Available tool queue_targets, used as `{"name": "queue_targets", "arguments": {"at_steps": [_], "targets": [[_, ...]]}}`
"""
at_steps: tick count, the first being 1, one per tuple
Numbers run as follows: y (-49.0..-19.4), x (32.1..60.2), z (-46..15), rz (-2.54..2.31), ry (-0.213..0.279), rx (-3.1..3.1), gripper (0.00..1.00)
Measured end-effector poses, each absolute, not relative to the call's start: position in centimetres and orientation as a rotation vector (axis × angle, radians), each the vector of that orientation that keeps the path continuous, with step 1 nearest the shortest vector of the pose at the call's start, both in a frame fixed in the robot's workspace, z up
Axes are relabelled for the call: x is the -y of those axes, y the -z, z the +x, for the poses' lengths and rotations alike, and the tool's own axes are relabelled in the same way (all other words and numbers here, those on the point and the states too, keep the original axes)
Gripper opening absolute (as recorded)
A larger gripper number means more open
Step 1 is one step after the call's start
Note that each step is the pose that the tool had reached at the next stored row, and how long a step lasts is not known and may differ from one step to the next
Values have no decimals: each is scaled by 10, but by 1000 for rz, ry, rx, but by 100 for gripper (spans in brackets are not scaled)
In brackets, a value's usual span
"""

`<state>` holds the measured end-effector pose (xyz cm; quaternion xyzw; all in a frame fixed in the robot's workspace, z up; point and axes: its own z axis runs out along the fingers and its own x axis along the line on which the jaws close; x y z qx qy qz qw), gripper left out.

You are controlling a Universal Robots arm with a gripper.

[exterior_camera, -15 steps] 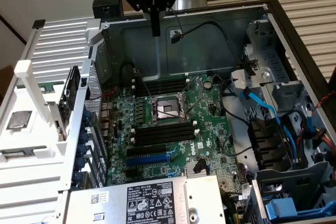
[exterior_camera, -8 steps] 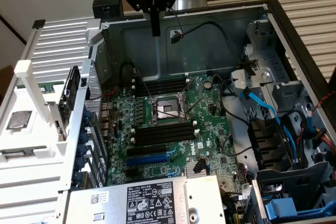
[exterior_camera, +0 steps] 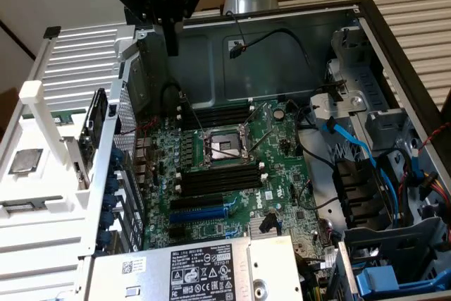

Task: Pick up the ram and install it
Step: 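Reach for the ram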

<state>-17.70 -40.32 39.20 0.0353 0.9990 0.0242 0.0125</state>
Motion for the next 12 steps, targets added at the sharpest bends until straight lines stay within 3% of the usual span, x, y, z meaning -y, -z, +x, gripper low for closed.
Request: {"name": "queue_targets", "arguments": {"at_steps": [12], "targets": [[-390,408,-236,108,-76,-3114,10]]}}
